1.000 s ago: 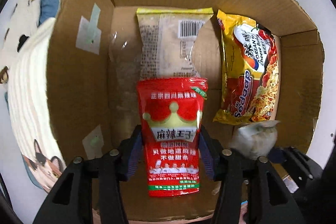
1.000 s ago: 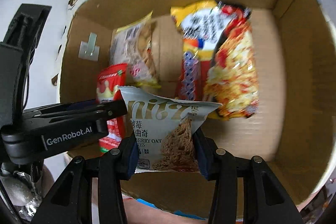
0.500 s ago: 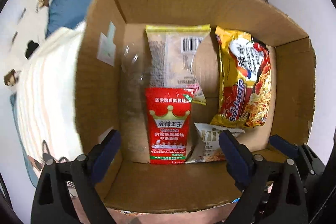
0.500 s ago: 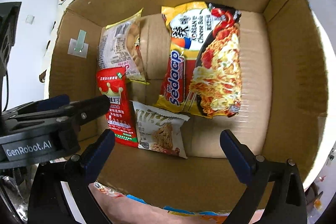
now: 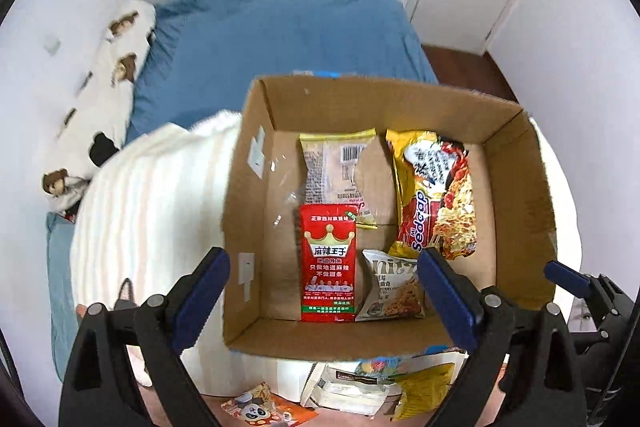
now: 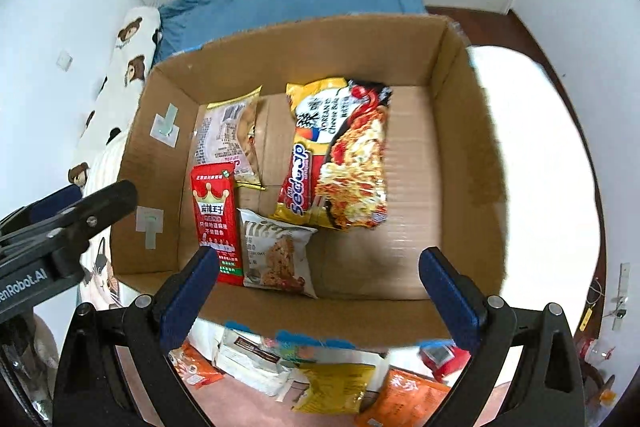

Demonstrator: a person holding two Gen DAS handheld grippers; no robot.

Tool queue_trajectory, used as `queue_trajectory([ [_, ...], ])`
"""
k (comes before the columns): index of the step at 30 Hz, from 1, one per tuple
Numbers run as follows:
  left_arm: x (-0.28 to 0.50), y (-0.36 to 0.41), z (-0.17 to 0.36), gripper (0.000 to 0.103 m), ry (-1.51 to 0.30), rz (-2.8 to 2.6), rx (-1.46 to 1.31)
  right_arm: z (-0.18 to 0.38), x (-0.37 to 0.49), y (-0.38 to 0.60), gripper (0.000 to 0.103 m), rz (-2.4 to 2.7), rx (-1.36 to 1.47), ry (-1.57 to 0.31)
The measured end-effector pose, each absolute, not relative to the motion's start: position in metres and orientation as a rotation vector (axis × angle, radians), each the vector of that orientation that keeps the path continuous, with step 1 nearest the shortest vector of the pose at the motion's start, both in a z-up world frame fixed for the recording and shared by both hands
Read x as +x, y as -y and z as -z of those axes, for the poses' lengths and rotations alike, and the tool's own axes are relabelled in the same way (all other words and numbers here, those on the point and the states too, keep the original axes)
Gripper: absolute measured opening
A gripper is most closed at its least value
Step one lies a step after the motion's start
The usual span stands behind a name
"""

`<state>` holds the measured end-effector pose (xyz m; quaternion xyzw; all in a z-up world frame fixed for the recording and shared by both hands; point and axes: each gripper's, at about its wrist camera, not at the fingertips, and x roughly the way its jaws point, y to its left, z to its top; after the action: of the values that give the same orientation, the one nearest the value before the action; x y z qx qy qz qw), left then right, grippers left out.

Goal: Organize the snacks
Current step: 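Carry both packets into the box and release them beside the noodle pack, then grasp the panda snack bag with left tool while right tool grasps the white wrapped bar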

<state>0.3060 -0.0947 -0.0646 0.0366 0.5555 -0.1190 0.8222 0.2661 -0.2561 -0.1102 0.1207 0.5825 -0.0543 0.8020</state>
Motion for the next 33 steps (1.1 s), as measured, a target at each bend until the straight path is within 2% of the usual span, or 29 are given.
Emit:
queue_trajectory([
  [12, 0.237, 0.082, 0.012, 0.096, -1.000, 0.253, 0.072, 0.065, 0.206, 0.241, 0.102, 0.090, 0.214, -1.125],
  [19, 0.201, 0.052, 0.007, 0.096, -1.005, 0.235, -0.027, 0.064, 0.164, 0.230, 0.102, 0.009, 0.266, -1.128],
  [25, 0.173, 0.012, 0.057, 0.096, -1.145, 0.141, -0.113, 0.115, 0.128, 0.242, 0.102, -0.004, 0.410, -1.228],
  [30, 0.160, -0.021, 0.141, 0.096, -1.371, 0.078, -0.257, 0.163, 0.122, 0.227, 0.100, -0.072, 0.375, -1.323],
  [31, 0.159, -0.025, 0.160, 0.096, -1.417, 0.071, -0.288, 0.170, 0.124, 0.218, 0.097, -0.112, 0.342, -1.335],
  [32, 0.158, -0.027, 0.178, 0.096, -1.458, 0.067, -0.321, 0.176, 0.127, 0.209, 0.083, -0.149, 0.306, -1.350],
  [33, 0.159, -0.028, 0.192, 0.096, -1.486, 0.063, -0.354, 0.182, 0.130, 0.201, 0.073, -0.166, 0.269, -1.370],
])
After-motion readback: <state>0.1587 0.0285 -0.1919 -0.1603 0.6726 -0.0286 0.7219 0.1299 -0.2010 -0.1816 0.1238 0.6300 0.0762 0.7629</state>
